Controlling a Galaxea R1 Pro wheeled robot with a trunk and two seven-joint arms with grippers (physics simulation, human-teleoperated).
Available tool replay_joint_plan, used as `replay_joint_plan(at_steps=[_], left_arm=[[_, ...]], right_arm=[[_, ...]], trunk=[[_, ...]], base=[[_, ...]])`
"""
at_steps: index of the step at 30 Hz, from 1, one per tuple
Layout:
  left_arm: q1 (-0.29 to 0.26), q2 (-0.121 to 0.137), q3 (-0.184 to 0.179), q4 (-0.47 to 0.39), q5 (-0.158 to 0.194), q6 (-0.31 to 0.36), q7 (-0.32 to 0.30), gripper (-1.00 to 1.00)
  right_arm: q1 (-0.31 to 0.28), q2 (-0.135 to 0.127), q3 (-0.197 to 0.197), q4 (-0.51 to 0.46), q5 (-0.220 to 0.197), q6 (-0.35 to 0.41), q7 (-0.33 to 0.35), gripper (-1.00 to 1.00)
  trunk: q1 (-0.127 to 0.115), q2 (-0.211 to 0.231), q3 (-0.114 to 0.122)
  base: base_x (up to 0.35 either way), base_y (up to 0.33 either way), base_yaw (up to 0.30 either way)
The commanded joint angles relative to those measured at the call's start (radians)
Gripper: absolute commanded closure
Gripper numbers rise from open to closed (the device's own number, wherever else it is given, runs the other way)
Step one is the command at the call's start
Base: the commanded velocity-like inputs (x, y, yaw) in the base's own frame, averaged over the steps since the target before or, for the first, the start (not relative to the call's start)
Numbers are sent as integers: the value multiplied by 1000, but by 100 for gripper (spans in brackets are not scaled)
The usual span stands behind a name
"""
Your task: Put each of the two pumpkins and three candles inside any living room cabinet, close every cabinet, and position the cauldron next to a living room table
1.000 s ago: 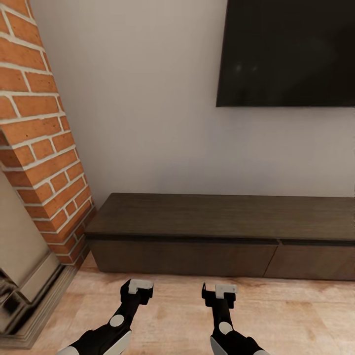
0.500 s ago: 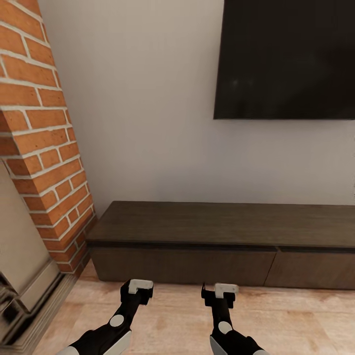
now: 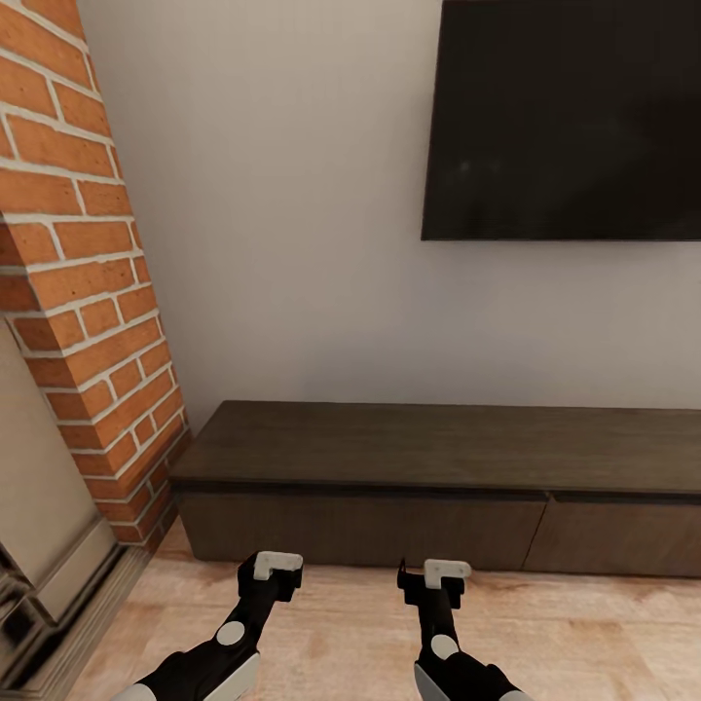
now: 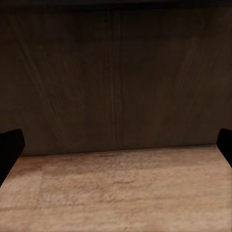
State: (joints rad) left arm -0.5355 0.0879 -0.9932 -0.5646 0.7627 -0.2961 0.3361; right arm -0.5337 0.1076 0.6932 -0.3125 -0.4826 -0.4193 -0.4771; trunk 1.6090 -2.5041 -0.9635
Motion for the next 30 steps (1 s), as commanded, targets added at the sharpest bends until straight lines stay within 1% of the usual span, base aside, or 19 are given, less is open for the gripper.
replay_joint_plan(at_steps=[1,7,21,24,29,30], left_arm=[[-1,1,-8,-1,7,-4,8,-100],[-1,1,-8,-1,7,-5,8,-100],[-1,1,-9,-1,8,-5,8,-100],[-1,1,-9,-1,9,-5,8,-100],[-1,1,-8,-1,9,-4,9,-100],[-1,1,-8,-1,10,-3,9,-100]], right_arm=[[-1,0,9,0,-9,-5,-5,-100],[-1,0,9,0,-8,-8,-5,-100],[0,0,9,0,-9,-9,-5,-100],[-1,0,8,0,-10,-9,-5,-100],[-1,0,8,0,-10,-7,-5,-100],[0,0,8,0,-10,-7,-5,-100]], trunk=[[0,0,-1],[0,0,-1],[0,0,-1],[0,0,-1],[0,0,-1],[-1,0,3]], base=[[-29,0,0],[-228,0,0],[-332,0,0],[-152,0,0],[-35,0,0],[-4,0,0]])
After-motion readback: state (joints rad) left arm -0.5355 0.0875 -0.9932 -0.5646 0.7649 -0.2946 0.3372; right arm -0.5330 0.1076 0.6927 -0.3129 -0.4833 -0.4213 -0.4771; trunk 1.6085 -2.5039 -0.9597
